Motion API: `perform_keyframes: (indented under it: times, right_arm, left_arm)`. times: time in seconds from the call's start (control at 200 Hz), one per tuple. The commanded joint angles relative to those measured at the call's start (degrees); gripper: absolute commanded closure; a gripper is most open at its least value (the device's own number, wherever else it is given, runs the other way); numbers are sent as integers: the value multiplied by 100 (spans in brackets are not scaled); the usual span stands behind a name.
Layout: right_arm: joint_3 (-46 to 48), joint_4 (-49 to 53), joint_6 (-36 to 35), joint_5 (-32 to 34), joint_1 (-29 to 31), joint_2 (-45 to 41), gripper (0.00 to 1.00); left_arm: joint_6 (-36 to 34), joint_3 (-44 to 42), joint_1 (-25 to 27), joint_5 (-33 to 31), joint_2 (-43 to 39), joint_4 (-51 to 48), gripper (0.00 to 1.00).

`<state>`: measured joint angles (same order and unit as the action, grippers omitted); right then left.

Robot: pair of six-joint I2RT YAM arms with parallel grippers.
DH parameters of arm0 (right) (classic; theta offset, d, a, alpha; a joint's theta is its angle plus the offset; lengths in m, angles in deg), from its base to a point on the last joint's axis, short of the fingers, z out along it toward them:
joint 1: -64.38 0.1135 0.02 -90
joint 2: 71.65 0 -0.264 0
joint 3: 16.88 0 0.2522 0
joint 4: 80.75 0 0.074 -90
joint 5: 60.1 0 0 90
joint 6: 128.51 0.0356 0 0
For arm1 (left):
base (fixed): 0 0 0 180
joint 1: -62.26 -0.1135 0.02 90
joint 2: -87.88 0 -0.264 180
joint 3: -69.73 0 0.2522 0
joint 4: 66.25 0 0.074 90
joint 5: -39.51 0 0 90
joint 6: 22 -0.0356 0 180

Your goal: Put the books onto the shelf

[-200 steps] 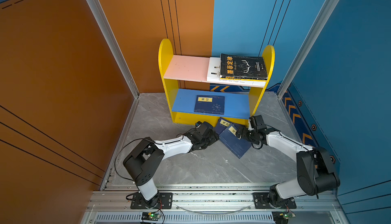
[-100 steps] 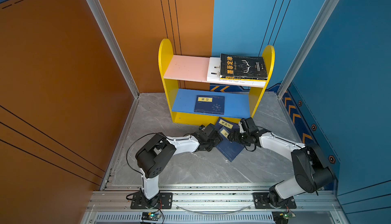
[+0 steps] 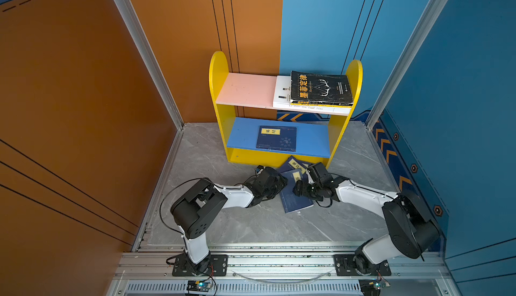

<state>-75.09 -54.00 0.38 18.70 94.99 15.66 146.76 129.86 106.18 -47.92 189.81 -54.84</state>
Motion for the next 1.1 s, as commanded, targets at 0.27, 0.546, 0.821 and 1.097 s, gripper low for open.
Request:
perform_keyframes:
  times: [0.27,0.546,0.821,1.097]
  right_arm:
    - [-361,-399,487,-389,48,593,19]
    - [-426,-627,679,-659,-55,567,20]
    - [-484,-1171,1087,-968,-99,658,20]
    - [-552,-1392,1287,-1077,-134,617,21]
  left_arm:
    - [381,-520,-107,589,-207,2062,37]
    - [693,-686,-254,693,-410,1623,46]
    - [256,-188,-380,1020,-479,202,47]
    - [-222,329,-402,1174,-407,-689,62]
